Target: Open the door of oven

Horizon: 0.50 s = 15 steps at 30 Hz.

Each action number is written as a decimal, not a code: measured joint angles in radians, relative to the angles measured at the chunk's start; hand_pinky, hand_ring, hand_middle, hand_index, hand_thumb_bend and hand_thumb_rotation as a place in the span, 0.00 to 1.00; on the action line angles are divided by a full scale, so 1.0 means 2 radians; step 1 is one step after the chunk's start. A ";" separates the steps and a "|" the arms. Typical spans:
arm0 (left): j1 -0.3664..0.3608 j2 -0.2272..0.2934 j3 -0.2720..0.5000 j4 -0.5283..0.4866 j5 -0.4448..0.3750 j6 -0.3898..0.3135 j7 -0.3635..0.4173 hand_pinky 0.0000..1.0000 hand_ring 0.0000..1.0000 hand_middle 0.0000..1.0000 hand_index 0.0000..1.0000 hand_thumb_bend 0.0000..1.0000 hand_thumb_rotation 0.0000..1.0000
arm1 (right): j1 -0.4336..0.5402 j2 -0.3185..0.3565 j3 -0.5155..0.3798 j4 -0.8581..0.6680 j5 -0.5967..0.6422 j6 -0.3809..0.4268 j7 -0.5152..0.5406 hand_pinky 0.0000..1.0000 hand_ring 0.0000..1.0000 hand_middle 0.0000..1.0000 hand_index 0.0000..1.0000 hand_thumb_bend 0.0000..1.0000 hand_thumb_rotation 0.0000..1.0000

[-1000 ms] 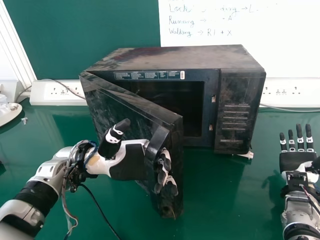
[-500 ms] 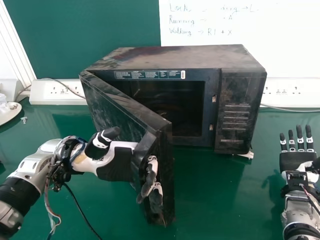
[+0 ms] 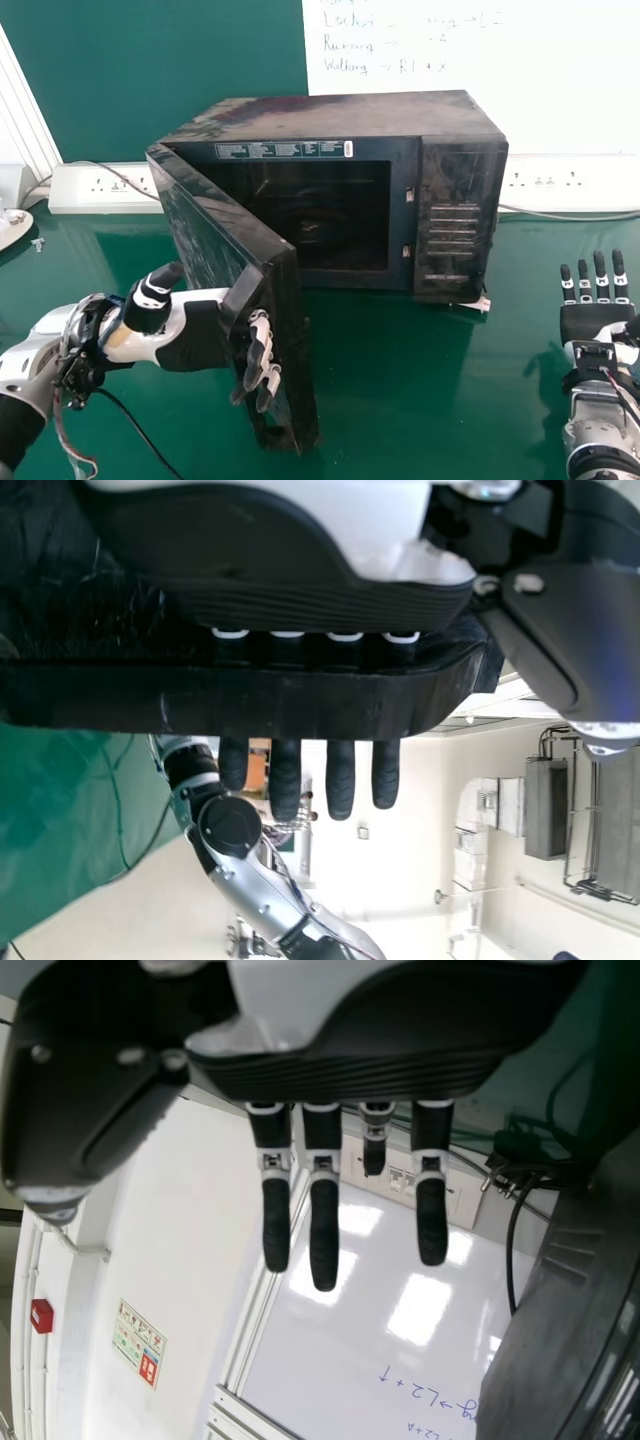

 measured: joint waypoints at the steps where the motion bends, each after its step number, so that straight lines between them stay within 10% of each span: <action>1: 0.004 0.000 0.004 0.000 0.001 -0.003 0.000 0.32 0.39 0.50 0.60 0.96 0.85 | 0.000 0.000 0.000 0.000 0.000 0.000 0.000 0.33 0.41 0.53 0.61 1.00 0.91; 15: 0.045 0.035 0.050 -0.028 0.011 -0.009 0.000 0.24 0.32 0.47 0.59 1.00 0.81 | 0.000 0.000 0.000 0.000 0.000 0.000 0.000 0.32 0.41 0.53 0.58 1.00 0.90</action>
